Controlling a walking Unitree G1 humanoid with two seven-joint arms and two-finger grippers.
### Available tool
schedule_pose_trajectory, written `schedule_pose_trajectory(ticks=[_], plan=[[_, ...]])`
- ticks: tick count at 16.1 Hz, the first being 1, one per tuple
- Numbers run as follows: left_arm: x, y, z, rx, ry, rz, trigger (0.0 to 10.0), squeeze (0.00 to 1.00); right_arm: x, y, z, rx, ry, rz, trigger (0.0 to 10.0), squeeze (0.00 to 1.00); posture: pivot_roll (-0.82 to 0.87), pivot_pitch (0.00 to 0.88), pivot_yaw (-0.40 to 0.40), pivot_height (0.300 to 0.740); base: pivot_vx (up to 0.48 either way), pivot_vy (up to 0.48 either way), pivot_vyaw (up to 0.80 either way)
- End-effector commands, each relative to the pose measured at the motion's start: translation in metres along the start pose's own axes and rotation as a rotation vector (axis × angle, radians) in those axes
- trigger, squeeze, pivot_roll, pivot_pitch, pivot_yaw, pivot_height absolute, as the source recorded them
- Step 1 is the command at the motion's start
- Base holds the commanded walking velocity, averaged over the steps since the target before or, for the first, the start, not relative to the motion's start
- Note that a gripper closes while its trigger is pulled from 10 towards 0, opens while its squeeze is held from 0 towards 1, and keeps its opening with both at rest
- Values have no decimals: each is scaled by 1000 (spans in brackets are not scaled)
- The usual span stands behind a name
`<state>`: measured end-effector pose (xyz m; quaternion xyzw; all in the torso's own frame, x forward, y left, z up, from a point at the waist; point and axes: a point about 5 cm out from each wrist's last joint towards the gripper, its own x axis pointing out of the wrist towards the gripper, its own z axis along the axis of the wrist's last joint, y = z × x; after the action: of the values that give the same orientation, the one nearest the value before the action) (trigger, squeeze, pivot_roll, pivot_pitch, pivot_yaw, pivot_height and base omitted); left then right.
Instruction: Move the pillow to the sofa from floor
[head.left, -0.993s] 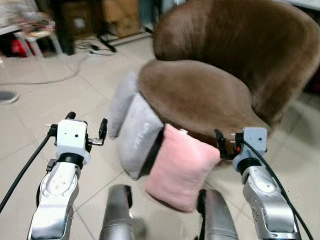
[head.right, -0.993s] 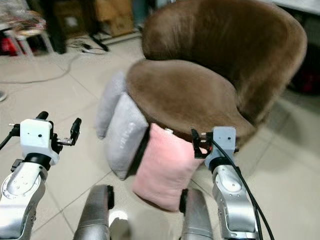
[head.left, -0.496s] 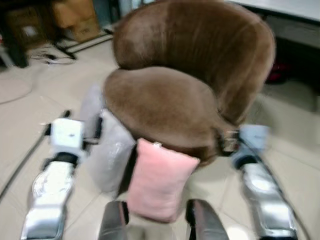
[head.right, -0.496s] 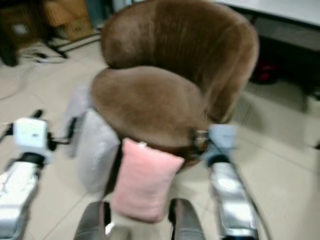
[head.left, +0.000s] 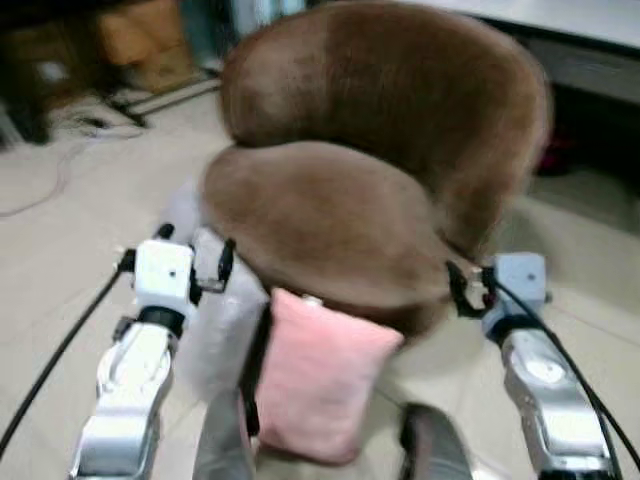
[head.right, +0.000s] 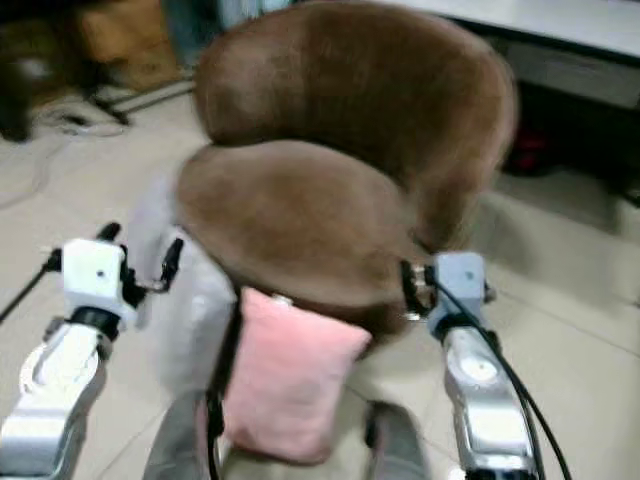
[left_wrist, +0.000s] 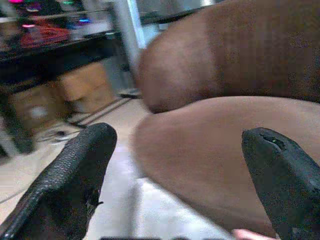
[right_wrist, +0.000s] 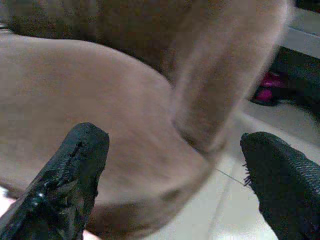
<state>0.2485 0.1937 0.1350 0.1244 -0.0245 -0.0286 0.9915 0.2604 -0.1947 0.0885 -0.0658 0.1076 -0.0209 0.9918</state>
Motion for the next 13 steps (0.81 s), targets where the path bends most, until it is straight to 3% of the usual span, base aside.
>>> schedule_pose_trajectory(ticks=[1,3,11,13], plan=[[-1,6,0,18,1,24,10000,0,3,12,8,3,-36,43,10000,0,28,0,-25,545,251,0,800],[-2,6,0,20,0,22,10000,0,3,12,8,7,-38,43,10000,0,30,0,-25,545,242,0,800],[-3,6,1,45,-11,29,10000,0,2,14,3,76,-24,57,10000,0,30,0,-27,545,0,0,0],[-4,6,0,49,-8,29,10000,0,4,17,2,97,-16,104,10000,0,29,0,-23,527,0,0,0]])
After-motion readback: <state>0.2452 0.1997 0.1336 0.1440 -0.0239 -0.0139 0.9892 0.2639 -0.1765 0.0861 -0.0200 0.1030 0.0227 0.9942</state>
